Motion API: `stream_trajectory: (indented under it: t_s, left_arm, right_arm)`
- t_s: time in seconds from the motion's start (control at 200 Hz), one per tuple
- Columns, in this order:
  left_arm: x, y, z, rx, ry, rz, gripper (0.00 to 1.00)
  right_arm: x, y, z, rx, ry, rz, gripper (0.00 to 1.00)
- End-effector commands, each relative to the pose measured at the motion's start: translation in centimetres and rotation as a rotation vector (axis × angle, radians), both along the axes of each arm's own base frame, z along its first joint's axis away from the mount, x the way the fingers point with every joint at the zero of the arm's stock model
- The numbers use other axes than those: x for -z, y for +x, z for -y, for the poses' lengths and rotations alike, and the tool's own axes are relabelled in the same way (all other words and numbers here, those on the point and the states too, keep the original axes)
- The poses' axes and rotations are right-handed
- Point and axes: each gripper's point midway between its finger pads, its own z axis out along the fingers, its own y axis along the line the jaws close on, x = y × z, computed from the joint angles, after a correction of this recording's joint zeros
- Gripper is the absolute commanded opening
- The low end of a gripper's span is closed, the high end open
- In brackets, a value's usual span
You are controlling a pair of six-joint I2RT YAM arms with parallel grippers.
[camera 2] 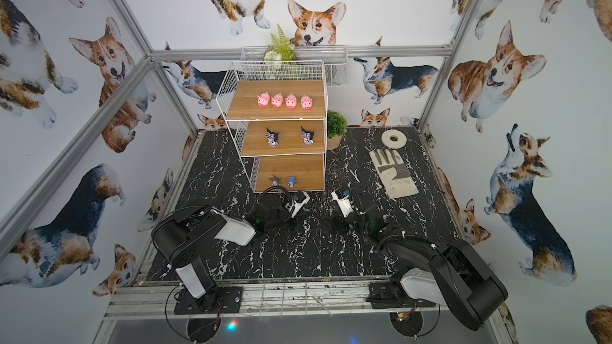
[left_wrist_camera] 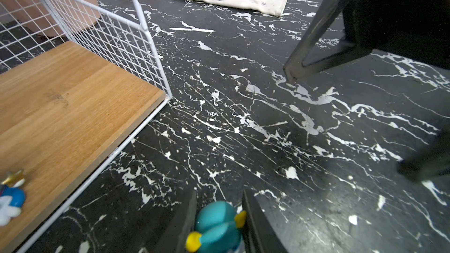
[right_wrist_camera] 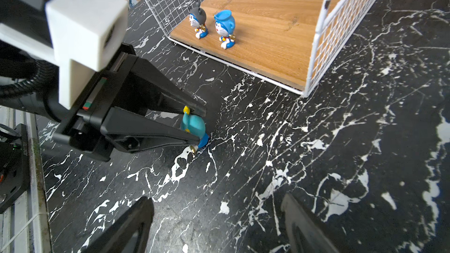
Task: Organize plastic toys on shelves
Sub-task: Pick up the plastic toy at the center of the board, then place the plastic toy on the shelf.
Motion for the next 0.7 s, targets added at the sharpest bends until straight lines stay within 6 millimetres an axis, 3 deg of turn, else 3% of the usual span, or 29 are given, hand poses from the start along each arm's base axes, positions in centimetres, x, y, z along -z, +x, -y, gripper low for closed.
stream_trajectory:
  t_s: [0.0, 0.235, 0.691]
  left_arm:
    - [-1.5, 0.8, 0.0, -0.041, -0.033, 0.031, 0.29]
    - [-3.7, 3.7, -0.6, -0.211, -0.026, 0.04, 0.29]
    - [-4.2, 9.2, 0.1, -0.408, -0.073, 0.122, 0.28]
  right_arm:
    - [-0.5, 0.2, 0.0, -0.004, -0.001, 0.037, 0.88]
    - [-0.8, 0.2, 0.2, 0.005, -0.001, 0.056, 0.88]
    - [-1.0, 0.0, 0.7, 0.015, -0.003, 0.082, 0.89]
